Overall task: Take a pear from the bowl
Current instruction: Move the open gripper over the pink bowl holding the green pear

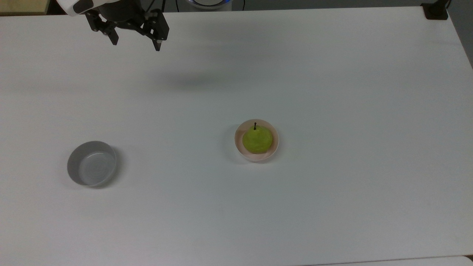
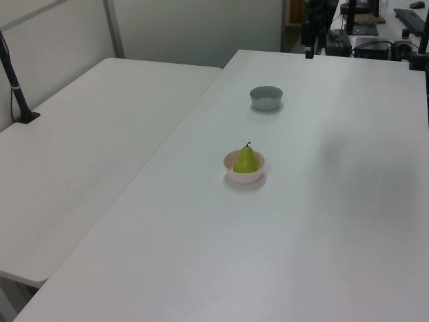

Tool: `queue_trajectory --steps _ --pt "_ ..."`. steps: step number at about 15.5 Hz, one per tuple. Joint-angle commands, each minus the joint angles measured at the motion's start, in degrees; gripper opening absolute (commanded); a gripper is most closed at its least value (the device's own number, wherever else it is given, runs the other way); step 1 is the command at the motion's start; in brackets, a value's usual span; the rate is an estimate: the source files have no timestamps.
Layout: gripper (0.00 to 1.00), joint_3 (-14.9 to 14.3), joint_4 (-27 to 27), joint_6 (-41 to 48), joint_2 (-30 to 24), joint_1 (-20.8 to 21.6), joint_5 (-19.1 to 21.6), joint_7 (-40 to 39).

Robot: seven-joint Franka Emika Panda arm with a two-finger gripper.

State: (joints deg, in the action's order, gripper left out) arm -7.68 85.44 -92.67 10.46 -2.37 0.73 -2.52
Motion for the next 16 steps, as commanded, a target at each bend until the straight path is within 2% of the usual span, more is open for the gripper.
queue_trajectory --steps 1,11,16 --pt "1.0 0.2 1.2 -0.2 -2.1 -0.1 -0.9 -0.8" --pt "1.0 -0.1 1.0 -1.4 -0.4 0.5 0.0 -0.8" --pt "1.0 -1.8 -0.8 -4.1 2.5 10.0 0.1 0.1"
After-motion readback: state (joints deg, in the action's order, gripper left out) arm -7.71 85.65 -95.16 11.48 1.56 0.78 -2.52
